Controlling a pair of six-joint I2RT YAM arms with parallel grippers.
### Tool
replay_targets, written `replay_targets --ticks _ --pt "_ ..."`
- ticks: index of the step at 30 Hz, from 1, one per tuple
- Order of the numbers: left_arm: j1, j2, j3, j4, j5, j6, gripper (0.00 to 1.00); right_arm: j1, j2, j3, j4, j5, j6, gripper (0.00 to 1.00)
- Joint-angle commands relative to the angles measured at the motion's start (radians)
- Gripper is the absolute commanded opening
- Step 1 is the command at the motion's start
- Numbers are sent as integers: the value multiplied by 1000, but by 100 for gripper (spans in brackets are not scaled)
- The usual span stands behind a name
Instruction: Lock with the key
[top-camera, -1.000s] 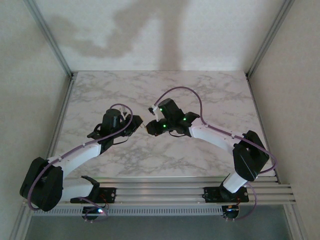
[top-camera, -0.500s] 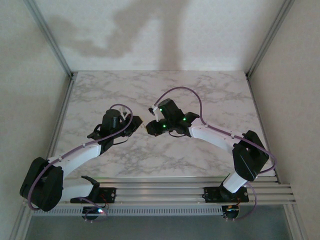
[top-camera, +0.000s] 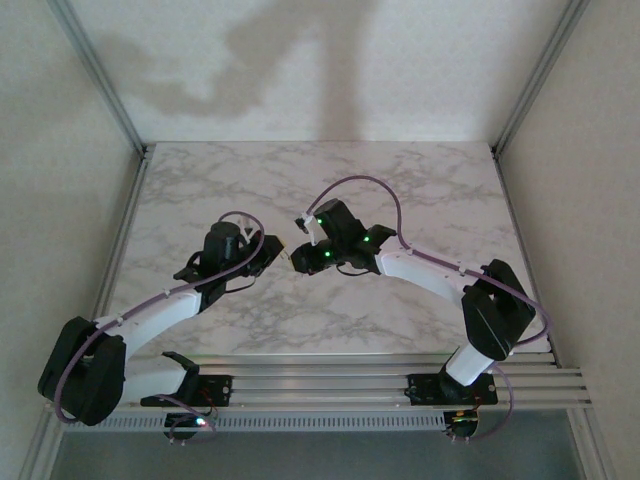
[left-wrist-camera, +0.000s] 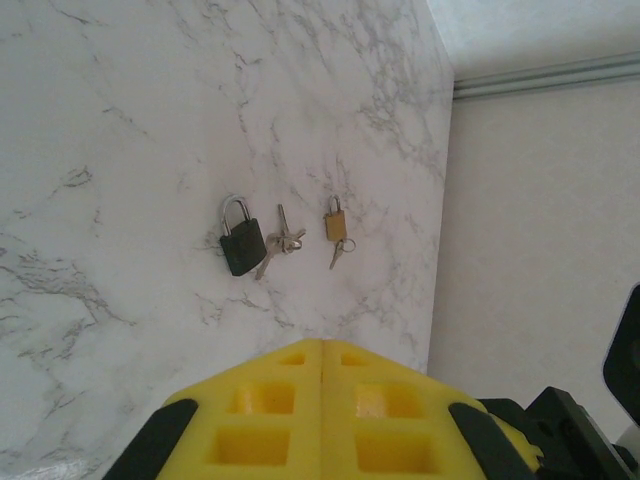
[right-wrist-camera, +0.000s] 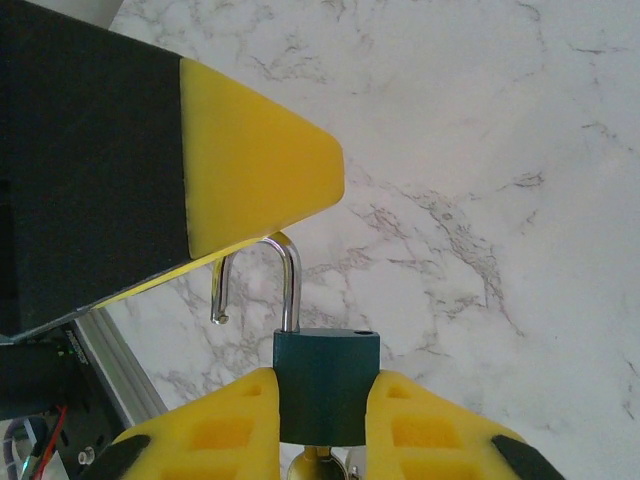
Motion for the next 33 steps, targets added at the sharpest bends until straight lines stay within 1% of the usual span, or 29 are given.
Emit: replay_targets --ticks 1,5,11,14,18,20,23,29,31,33 --pt "-10 -27 -20 21 1 -15 0 12 14 33 25 -32 2 19" --pt "-10 -23 -28 63 31 -35 0 13 14 27 31 -34 5 16" --pt "-11 -12 -23 94 64 -43 0 13 11 28 36 -31 12 16" --pt "-13 -5 -25 94 78 -43 6 15 11 31 38 -31 14 16" --pt "-12 4 -27 95 87 -37 11 15 8 31 39 -31 15 16" --pt "-12 7 -29 94 90 -35 10 15 8 30 41 -30 16 16" --pt "-12 6 -24 90 79 -22 0 15 8 30 41 -30 18 16" --pt "-12 8 -27 89 74 -14 0 16 9 24 40 -30 17 16" --pt "-12 5 -33 94 70 -14 0 15 7 24 41 -28 15 19" --pt "-12 -5 -39 92 57 -19 0 16 5 25 41 -35 10 25"
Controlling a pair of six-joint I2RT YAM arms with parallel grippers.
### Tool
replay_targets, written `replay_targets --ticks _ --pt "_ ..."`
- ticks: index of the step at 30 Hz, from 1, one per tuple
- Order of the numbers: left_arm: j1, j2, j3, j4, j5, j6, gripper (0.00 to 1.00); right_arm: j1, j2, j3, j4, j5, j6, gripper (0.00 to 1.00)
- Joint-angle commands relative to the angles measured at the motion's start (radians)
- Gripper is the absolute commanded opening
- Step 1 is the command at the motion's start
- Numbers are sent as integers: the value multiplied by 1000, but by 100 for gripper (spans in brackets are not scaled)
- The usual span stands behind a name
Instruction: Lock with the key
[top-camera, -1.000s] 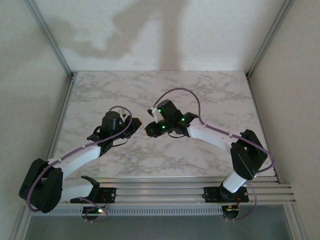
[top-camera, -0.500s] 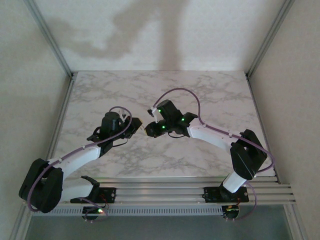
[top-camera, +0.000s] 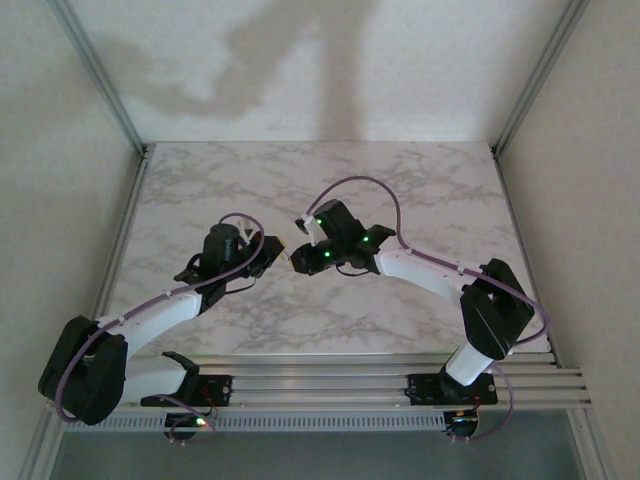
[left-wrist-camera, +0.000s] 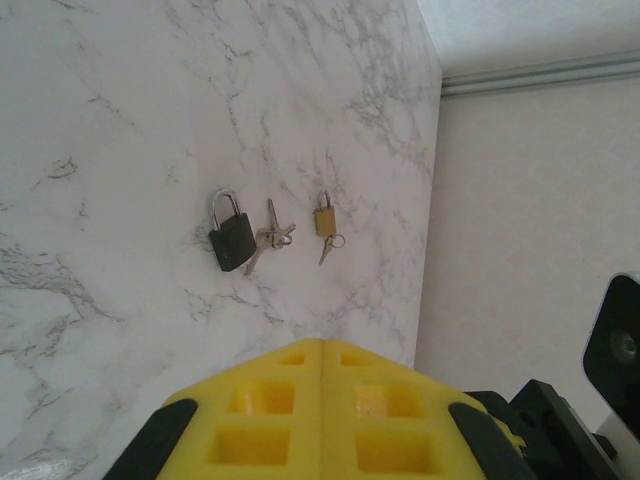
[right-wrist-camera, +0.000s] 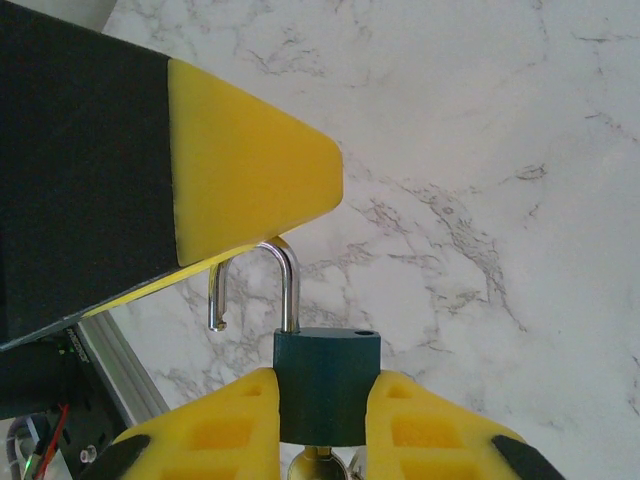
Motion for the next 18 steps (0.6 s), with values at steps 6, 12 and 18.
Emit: replay_targets --ticks 6,12,18 --pt "-13 -31 -21 26 7 -1 0 15 9 27 32 -40 -4 40" --pt "-10 -27 -22 11 -10 -2 0 17 -18 4 36 -27 -14 48" --pt "-10 -26 -19 7 -20 -7 0 16 -20 -34 58 -41 -18 51"
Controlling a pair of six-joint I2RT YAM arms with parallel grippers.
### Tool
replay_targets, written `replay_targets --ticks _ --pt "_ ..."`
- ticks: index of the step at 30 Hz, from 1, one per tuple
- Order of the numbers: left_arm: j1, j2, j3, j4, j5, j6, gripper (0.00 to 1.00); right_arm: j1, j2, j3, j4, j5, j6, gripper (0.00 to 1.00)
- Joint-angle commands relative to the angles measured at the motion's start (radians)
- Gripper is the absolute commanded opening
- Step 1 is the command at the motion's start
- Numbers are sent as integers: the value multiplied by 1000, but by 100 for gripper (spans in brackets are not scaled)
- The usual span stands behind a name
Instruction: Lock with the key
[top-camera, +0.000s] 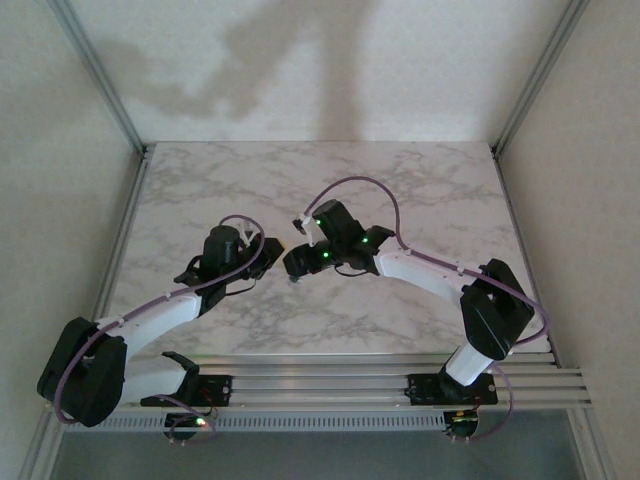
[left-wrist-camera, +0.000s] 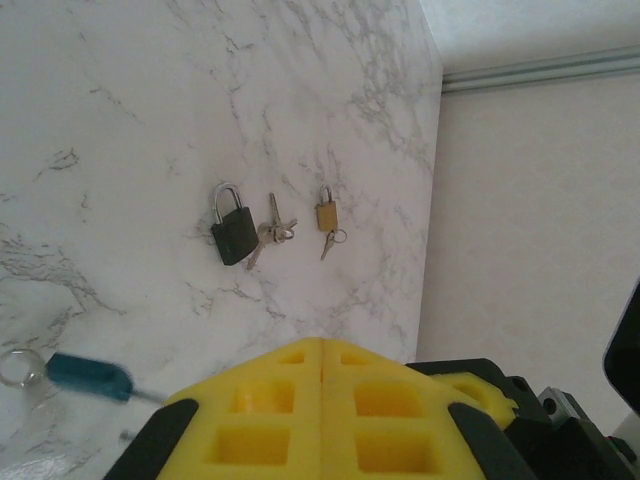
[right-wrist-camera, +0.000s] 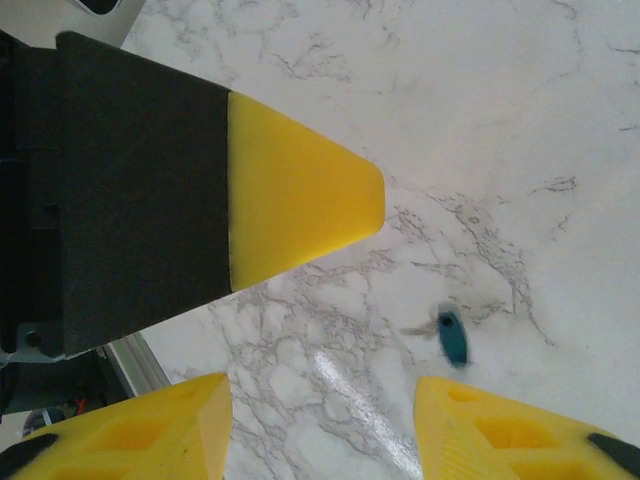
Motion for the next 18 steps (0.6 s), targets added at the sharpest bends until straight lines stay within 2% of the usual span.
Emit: replay_targets --ticks 1,4,6,8,10,12,15,18 --pt "-5 -15 -8 7 -16 -6 0 10 -17 -35 35 -15 -11 52" --pt "-3 -10 11 -67 -43 27 0 7 -44 -85 61 36 11 52" --pt "0 -23 33 -155 -83 88 0 -3 -71 -117 64 65 21 59" --pt "11 -49 32 -217 -126 120 0 -3 -68 -117 3 133 23 60" --pt "25 -66 16 -232 -137 133 0 -2 -49 -142 23 137 49 61" --pt "33 -68 9 -248 -146 145 5 -1 -16 -139 23 131 62 61" --pt "42 -74 -13 -242 -141 149 11 1 9 -129 19 200 74 62" --pt "49 -80 -22 -243 -148 155 14 2 56 -104 24 223 106 60"
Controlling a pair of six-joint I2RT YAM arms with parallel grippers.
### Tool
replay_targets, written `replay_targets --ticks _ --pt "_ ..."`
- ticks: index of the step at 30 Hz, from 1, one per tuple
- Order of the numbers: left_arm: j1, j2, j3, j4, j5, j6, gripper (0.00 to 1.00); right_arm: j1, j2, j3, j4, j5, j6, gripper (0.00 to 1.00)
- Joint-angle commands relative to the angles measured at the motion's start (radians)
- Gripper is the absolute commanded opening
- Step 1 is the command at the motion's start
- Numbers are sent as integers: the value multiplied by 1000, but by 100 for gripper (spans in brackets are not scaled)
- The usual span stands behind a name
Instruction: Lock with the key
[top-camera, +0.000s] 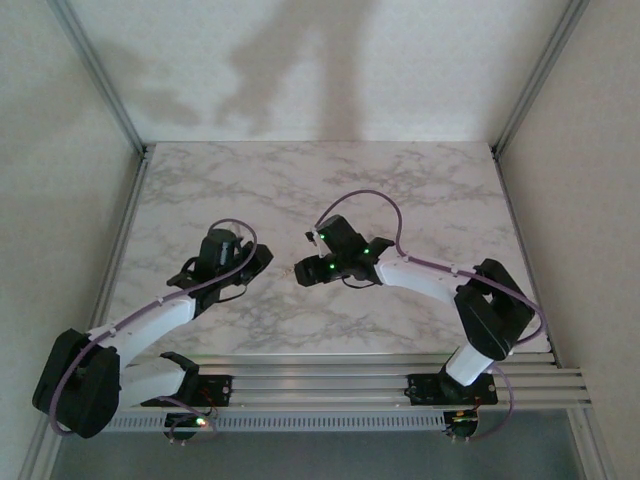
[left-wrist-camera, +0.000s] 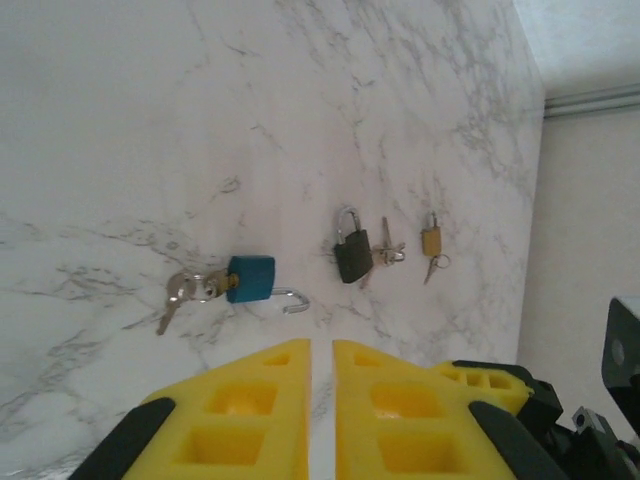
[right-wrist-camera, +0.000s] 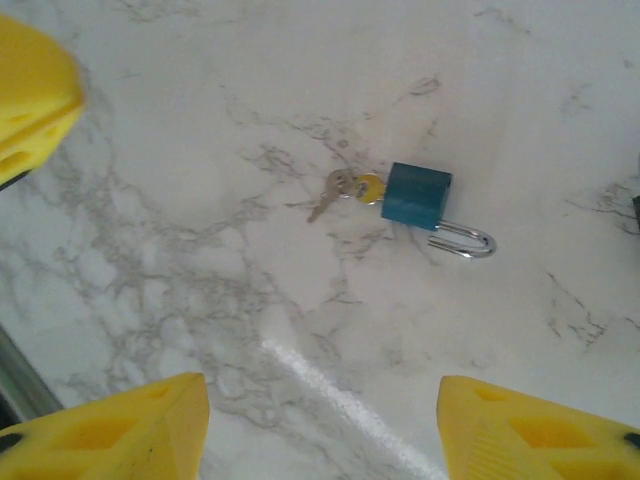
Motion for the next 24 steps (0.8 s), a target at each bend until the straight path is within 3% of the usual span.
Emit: replay_targets --ticks 1,15,24 --pt "13 -22 -17 -35 -33 34 16 4 69 37 -10 79 59 59" --pt "18 -50 -27 -42 -30 49 19 2 203 95 20 127 372 61" --pt "21 -65 -47 -42 -26 50 19 -11 206 86 55 188 518 53"
